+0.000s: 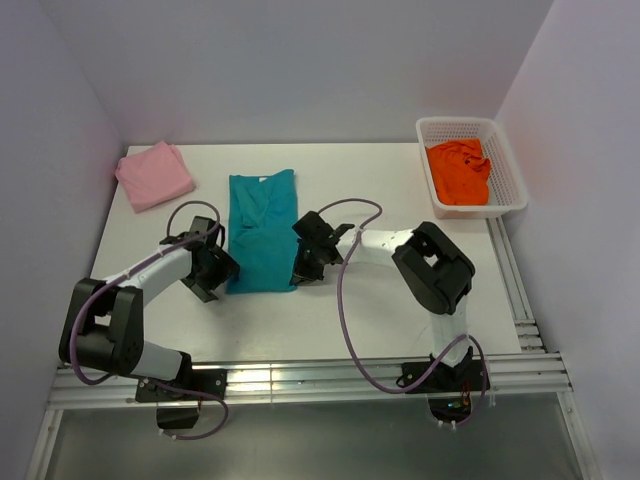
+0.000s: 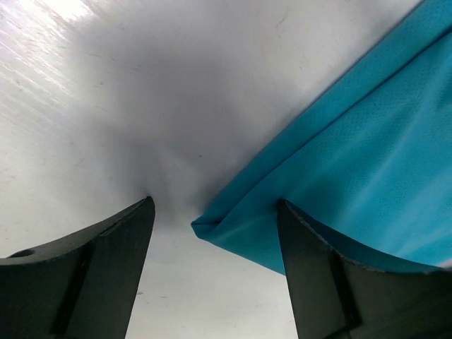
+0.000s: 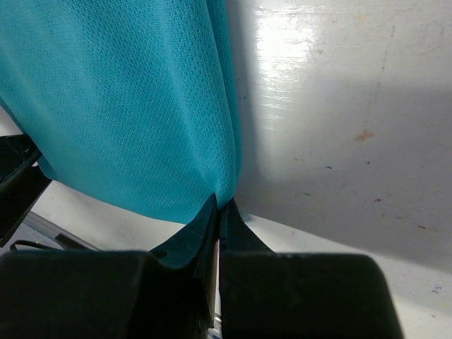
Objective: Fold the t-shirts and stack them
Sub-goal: Fold the tshirt
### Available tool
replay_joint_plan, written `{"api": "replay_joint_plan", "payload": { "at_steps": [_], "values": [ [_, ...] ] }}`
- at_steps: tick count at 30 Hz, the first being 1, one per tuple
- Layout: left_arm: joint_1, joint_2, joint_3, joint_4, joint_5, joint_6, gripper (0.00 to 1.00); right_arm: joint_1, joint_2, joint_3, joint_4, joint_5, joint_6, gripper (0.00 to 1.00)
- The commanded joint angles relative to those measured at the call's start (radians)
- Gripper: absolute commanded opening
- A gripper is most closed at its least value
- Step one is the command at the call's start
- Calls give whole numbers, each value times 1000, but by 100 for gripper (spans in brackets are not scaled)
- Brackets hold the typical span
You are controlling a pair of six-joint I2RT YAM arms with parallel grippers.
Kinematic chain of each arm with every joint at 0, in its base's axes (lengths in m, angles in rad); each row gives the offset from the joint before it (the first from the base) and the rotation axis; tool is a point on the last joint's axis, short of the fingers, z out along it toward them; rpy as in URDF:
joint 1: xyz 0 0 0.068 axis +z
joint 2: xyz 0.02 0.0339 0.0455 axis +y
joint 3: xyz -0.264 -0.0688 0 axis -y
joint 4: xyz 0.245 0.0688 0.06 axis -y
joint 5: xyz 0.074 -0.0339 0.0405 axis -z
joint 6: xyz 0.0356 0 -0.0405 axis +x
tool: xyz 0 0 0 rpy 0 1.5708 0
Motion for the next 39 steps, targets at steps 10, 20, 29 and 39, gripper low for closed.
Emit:
{"api": "replay_joint_plan", "payload": {
  "at_steps": [10,20,29,39],
  "values": [
    [-88,82,-37,70,-10,-102,40,18,11,-57,-42,72,-4,0],
    [-105,5,-63,31,-33,-106,0,24,-86,-149,-70,100,4,0],
    [-149,-338,-118,-196,4,-134,0,80,-338,-276,-198,105,45,0],
    [-149,-572,21,-437,29,-171,0,116,-516,-148,-477,155,51,0]
  ]
}}
